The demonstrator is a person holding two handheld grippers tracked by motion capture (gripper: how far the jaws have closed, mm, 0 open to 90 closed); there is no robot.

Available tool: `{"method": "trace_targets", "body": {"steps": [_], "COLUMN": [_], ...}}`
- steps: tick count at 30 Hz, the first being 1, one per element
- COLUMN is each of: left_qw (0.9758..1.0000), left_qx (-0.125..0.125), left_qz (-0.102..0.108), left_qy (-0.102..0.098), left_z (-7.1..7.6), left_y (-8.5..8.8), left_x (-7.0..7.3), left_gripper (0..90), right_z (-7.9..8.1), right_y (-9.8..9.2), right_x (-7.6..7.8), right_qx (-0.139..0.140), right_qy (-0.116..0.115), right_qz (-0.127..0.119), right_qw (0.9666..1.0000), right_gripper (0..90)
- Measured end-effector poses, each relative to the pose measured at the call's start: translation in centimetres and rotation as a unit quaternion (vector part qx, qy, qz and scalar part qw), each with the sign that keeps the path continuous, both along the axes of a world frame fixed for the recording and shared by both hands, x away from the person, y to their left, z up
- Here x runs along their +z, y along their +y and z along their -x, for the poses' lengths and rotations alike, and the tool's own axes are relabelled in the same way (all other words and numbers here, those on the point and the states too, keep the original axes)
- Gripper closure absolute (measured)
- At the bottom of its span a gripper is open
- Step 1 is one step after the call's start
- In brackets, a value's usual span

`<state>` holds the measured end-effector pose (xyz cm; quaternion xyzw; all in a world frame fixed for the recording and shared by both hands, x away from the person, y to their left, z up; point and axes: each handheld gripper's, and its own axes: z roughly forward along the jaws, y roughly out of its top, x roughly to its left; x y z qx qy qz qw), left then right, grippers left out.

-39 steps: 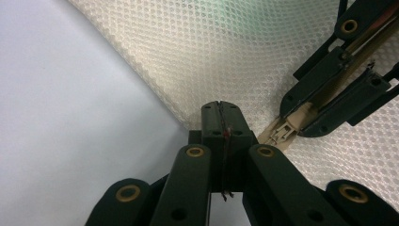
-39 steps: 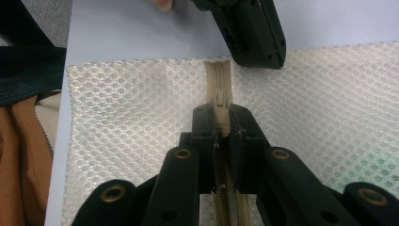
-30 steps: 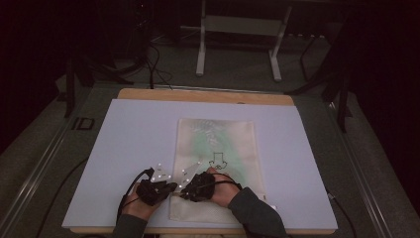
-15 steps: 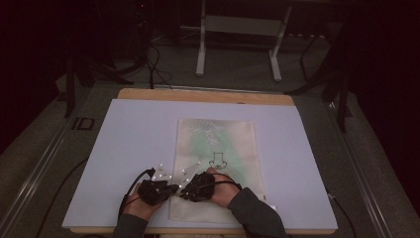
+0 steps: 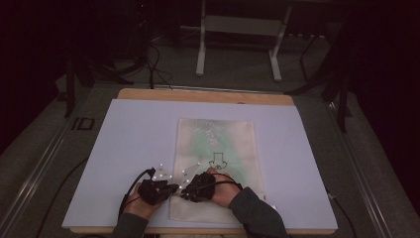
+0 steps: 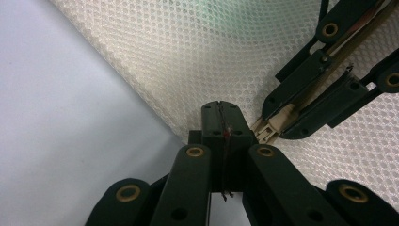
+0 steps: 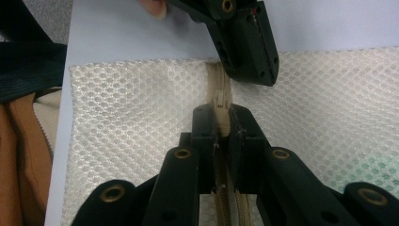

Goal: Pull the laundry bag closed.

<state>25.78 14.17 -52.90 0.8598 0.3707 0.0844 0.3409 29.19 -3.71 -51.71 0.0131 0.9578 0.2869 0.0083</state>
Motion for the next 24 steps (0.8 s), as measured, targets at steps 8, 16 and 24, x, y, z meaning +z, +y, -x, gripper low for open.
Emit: {"method": "trace_targets", "body": {"steps": [8, 16, 24], "left_qw": [1.0, 1.0, 1.0], "left_qx": [0.0, 0.002, 0.002], "left_qz": [0.002, 0.002, 0.002], "left_qy": [0.0, 0.0, -0.002], "left_z": [0.0, 0.0, 0.1], "left_y": [0.0, 0.0, 0.0], "left_x": [0.0, 0.0, 0.0], "left_gripper": [89.4, 89.4, 89.4], "right_z": [0.0, 0.1, 0.1], "right_y": [-0.5, -1.2, -1.5], "right_x": [0.1, 0.2, 0.2], "right_qx": [-0.001, -0.002, 0.0], "right_qy": [-0.001, -0.001, -0.002], "right_qz": [0.002, 0.008, 0.01], "right_qw": [1.0, 1.0, 0.9999], "right_gripper": [82.4, 82.4, 82.4]}}
